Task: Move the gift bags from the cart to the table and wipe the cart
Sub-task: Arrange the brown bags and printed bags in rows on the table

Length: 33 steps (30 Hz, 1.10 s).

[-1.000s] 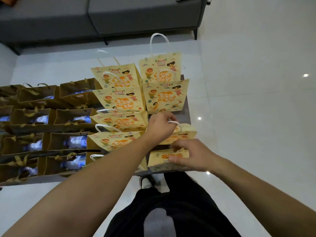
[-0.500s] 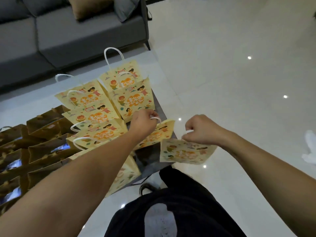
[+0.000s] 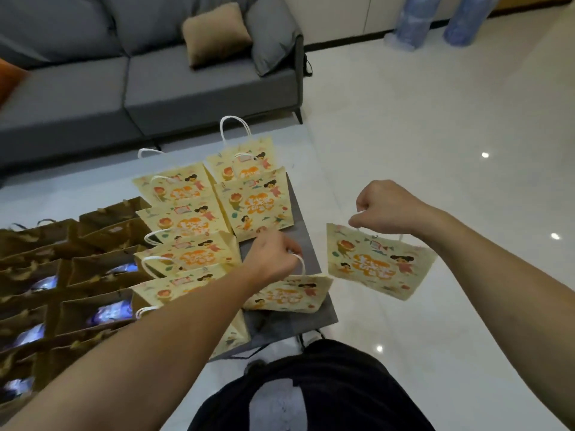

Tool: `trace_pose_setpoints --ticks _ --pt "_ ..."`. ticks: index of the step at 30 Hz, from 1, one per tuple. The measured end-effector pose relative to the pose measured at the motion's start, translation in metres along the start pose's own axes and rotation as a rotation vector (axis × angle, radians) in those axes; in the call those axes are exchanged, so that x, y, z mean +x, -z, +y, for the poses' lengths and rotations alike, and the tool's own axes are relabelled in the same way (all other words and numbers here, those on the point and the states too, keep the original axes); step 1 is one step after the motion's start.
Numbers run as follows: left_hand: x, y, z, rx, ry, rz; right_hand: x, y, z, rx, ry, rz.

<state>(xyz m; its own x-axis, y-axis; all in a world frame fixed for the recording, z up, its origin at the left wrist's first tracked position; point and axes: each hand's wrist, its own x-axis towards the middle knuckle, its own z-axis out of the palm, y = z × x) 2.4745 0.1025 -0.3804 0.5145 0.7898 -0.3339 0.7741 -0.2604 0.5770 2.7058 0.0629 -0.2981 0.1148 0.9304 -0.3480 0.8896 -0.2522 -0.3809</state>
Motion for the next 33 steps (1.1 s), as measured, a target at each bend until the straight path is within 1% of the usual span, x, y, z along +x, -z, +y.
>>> trace_pose_setpoints --ticks 3,8,11,19,25,27,28,31,32,33 --pt "-0.008 -0.01 0.001 -0.007 0.054 -0.048 0.019 -0.005 -0.01 -0.007 0.063 -0.034" --pt "-0.012 -0.017 -0.01 -0.07 0.227 0.022 0.067 -0.016 -0.031 0.131 0.095 -0.074" --pt "-0.012 -0.014 -0.01 -0.112 0.292 0.049 0.101 -0.027 -0.054 0.127 0.131 -0.109" --pt "-0.025 -0.017 -0.013 -0.172 0.371 0.064 0.167 -0.057 -0.113 0.082 0.284 -0.157" --pt "-0.024 -0.021 -0.021 -0.199 0.392 0.139 0.179 -0.089 -0.113 0.011 0.307 -0.201" --pt "-0.02 -0.019 -0.023 -0.196 0.385 0.161 0.176 -0.092 -0.105 0.096 0.319 -0.168" --pt "-0.017 -0.018 -0.023 -0.194 0.376 0.172 0.172 -0.092 -0.098 0.131 0.318 -0.091" --pt "-0.005 -0.015 -0.023 -0.198 0.347 0.208 0.146 -0.09 -0.065 0.316 0.263 0.244" --pt "0.0 -0.014 -0.023 -0.217 0.36 0.223 0.134 -0.093 -0.051 0.367 0.231 0.264" --pt "0.006 -0.011 -0.022 -0.245 0.383 0.245 0.124 -0.1 -0.037 0.381 0.211 0.195"
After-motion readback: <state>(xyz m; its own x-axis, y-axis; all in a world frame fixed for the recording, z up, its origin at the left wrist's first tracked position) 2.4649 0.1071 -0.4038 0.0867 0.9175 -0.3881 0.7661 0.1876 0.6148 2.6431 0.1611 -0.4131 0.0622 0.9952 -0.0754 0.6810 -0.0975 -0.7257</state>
